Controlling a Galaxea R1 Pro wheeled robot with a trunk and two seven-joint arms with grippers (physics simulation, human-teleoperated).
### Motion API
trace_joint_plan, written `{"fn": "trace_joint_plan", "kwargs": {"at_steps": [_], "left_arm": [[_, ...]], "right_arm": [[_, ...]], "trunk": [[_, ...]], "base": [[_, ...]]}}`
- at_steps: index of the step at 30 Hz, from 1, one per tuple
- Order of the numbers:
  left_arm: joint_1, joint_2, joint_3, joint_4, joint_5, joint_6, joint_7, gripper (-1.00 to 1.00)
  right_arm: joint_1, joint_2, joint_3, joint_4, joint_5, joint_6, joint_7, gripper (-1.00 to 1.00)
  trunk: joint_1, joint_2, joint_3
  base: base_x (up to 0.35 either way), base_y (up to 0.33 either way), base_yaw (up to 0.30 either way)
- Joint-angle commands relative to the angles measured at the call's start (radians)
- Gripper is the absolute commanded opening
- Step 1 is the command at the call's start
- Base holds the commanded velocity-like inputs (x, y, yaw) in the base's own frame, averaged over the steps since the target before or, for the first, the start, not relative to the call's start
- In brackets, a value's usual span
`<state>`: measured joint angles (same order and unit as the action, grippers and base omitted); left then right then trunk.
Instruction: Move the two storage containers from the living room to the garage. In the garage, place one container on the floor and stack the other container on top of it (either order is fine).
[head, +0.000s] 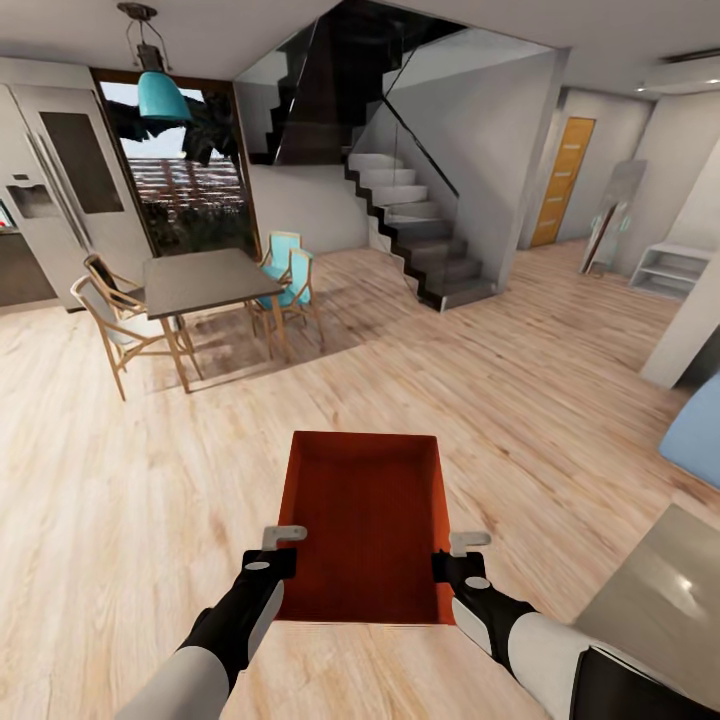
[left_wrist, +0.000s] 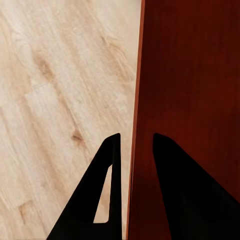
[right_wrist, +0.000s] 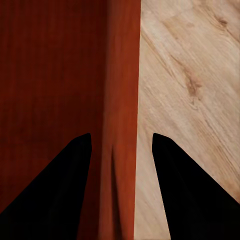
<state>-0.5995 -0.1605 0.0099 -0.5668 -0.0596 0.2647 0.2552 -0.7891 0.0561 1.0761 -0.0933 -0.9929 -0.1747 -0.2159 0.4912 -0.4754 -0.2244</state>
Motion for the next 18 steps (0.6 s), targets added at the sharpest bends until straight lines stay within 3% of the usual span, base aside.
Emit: {"fn": "trace_joint_plan", "kwargs": {"at_steps": [1, 18], "left_arm": [[0.0, 0.001, 0.002, -0.002, -0.023, 0.011, 0.007, -1.0], [0.0, 0.001, 0.002, -0.002, -0.022, 0.01, 0.007, -1.0]], "right_arm": [[-0.001, -0.001, -0.007, 0.0, -0.007, -0.004, -0.003, -1.0], [-0.001, -0.001, -0.007, 0.0, -0.007, -0.005, -0.003, -1.0]], "trunk": [[0.001, -0.002, -0.002], [0.001, -0.002, -0.002]], "base": [[0.322, 0.0, 0.0], [0.322, 0.0, 0.0]]}}
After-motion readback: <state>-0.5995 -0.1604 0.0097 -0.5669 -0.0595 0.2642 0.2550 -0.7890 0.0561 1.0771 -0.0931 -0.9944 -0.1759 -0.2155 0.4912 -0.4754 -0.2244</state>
